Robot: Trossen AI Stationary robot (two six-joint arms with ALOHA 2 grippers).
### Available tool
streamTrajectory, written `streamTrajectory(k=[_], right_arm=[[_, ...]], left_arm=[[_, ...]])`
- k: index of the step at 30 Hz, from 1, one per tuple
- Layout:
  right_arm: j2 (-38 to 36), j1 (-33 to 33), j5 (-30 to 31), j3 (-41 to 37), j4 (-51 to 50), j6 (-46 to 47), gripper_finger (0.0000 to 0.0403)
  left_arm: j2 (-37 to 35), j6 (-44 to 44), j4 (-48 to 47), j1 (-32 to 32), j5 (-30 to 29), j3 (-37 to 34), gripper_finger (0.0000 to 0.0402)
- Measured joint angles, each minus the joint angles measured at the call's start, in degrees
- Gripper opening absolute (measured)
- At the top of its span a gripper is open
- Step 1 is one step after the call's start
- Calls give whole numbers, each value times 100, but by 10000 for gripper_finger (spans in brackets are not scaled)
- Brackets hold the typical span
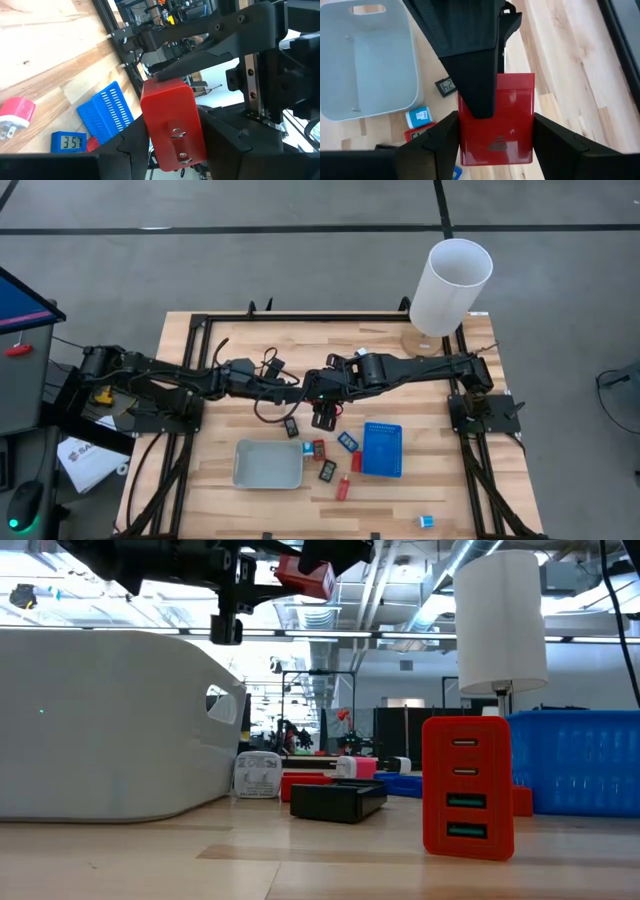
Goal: Pick & Place Office items
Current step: Put the top red charger adapter into the gray bin
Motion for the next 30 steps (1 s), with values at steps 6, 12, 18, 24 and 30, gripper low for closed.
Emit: streamTrajectory(k=[6,12,18,24,30], right_arm=[[-32,-2,66,0,72,172,223],[-154,44,2,9,262,242,234],[-323,130,-11,17,246,283,236],[-508,228,61,9,-136,539,237],[-605,318,176,11,-322,875,234]], left_arm=[[-84,50,-11,116,16,0,145],[-354,374,-571,188,9,1,138],[-890,772,-1568,194,-134,-3,117],[-1741,1406,-2826,170,-111,-9,134],[-2614,2235,-3861,-246,252,-7,121]])
